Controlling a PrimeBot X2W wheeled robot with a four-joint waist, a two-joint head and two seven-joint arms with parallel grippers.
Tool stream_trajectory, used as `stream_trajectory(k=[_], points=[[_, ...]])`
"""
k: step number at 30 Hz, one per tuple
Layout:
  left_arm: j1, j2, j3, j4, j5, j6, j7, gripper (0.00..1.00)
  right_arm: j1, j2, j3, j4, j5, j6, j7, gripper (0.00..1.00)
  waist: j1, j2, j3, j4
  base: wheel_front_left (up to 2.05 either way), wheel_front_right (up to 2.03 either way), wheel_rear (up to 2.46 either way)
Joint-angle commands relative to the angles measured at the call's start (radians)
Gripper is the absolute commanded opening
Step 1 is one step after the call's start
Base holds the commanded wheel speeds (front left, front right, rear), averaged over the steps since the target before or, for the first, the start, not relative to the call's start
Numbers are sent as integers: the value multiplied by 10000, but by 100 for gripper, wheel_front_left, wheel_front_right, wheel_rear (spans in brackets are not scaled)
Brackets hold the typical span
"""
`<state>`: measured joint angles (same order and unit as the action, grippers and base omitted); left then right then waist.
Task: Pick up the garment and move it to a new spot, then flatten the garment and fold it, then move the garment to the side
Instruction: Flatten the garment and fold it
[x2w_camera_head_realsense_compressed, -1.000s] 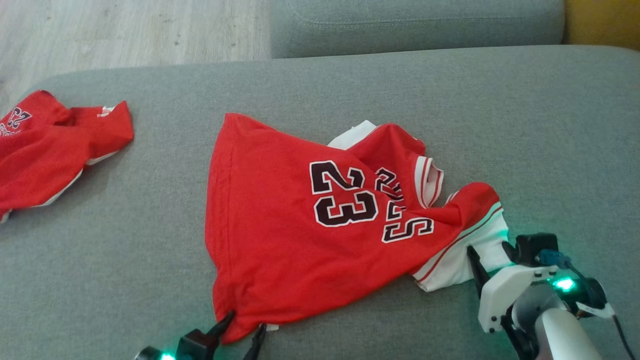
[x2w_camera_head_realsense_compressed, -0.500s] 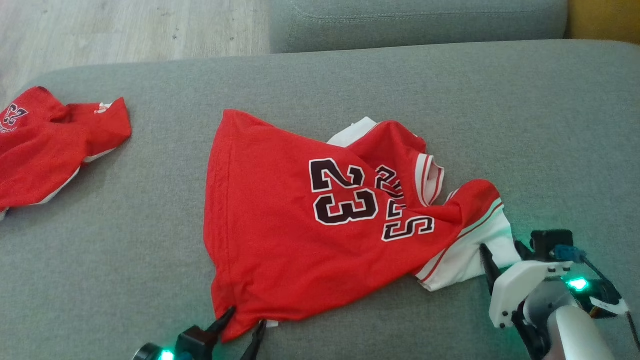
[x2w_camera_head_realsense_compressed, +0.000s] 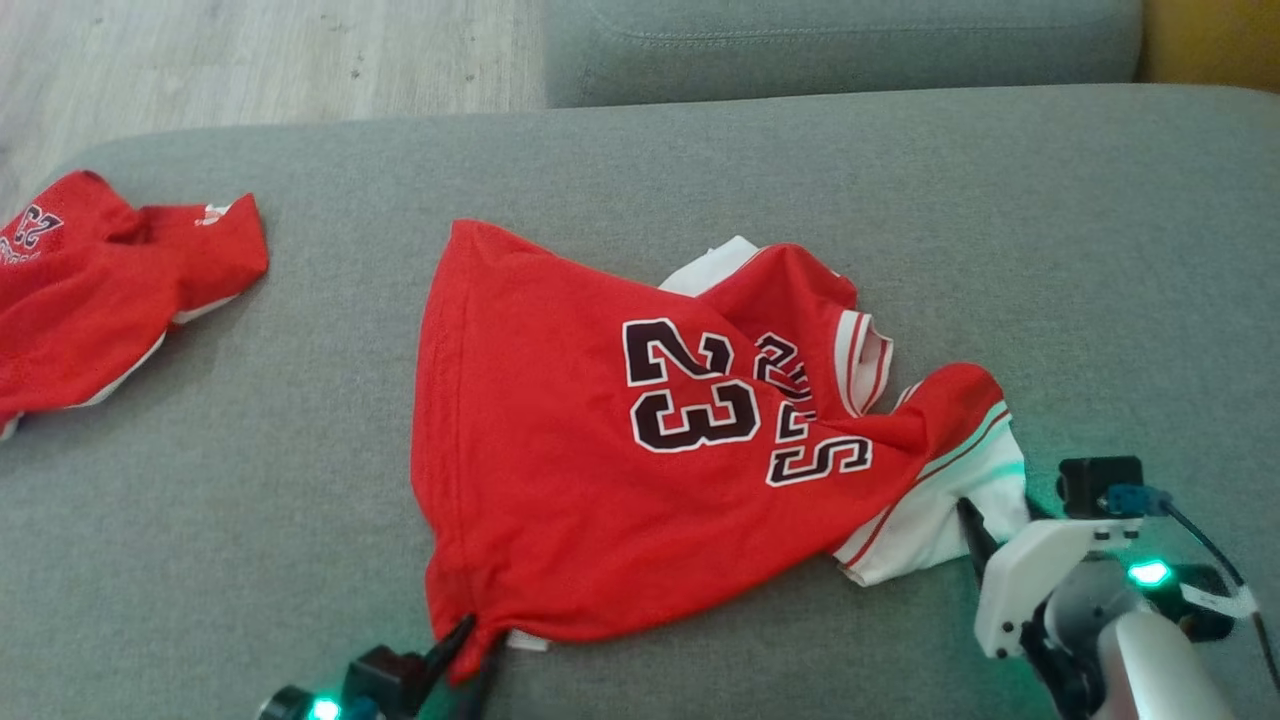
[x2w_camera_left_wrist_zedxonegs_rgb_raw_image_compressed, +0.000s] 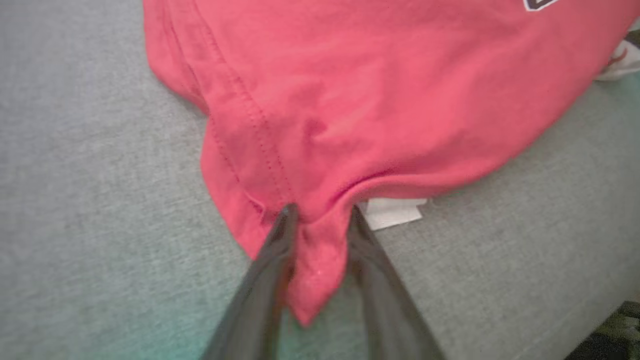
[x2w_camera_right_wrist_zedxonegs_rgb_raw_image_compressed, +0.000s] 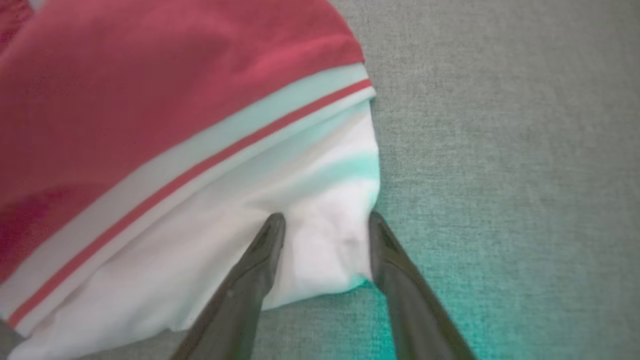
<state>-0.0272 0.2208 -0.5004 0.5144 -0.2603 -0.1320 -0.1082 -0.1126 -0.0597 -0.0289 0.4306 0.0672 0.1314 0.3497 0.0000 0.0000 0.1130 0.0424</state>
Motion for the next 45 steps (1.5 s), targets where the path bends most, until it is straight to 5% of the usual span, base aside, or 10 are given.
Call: stream_trajectory(k=[1, 2, 12, 20, 31, 38, 45], points=[[-177, 247, 165, 253, -73, 56, 280, 27, 304, 28, 512, 152, 126, -7, 340, 26, 0, 0, -10, -24, 0, 0, 0], [-166, 260, 139, 274, -107, 53, 282, 0, 303, 27, 544, 108, 231, -7, 363, 0, 0, 0, -15, -40, 0, 0, 0], [-60, 397, 604, -1016, -1490, 25, 82, 0, 525, -88, 217, -2211, 2799, -7, 551, 0, 0, 0, -239, -208, 0, 0, 0], [254, 1189, 1572, -6533, -4291, 16, 1385, 0, 1052, -202, -1109, -7158, 6236, -7, 1807, 0, 0, 0, -520, -501, 0, 0, 0], [-1659, 2318, 2612, -12220, -6396, 526, 4027, 0, -312, 56, -3379, -11256, 8745, -7, 3386, 0, 0, 0, -454, -1224, 0, 0, 0], [-4944, 2545, 2740, -11688, -6696, 940, 5507, 0, -3714, 91, -4124, -10249, 8814, -7, 4460, 0, 0, 0, 754, -1483, 0, 0, 0], [-8438, 2224, 2108, -8001, -5725, 556, 5753, 0, -7661, 93, -3640, -6712, 6652, -7, 4188, 0, 0, 0, 2376, -1279, 0, 0, 0]])
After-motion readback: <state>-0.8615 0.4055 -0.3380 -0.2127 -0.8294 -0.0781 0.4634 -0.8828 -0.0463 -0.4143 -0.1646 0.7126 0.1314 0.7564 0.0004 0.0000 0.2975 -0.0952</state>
